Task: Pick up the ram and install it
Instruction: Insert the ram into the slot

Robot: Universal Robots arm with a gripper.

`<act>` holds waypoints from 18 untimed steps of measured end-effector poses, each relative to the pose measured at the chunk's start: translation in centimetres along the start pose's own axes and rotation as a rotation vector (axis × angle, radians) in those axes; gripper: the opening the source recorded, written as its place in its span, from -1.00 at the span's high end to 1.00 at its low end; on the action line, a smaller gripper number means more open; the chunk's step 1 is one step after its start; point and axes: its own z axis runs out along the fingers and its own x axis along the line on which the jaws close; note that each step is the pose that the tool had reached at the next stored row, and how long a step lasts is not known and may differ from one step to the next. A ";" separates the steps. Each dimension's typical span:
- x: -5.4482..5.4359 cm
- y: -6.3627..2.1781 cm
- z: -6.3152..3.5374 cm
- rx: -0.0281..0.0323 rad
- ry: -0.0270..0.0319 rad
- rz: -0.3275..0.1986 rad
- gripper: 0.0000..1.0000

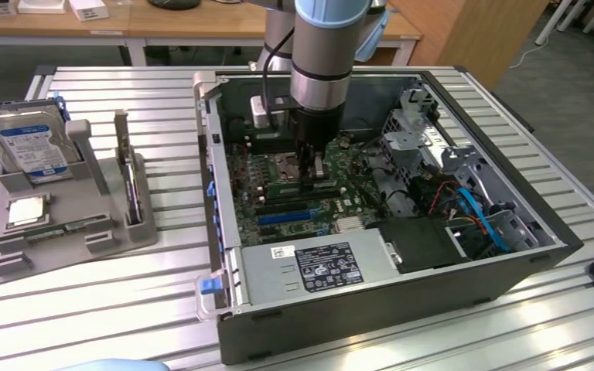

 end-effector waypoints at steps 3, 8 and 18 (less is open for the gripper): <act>0.0 0.00 0.04 0.0000 -0.0002 0.000 0.73; 0.0 0.01 0.13 0.0001 -0.0002 0.000 0.73; -0.1 0.03 0.34 0.0000 0.0000 0.000 0.73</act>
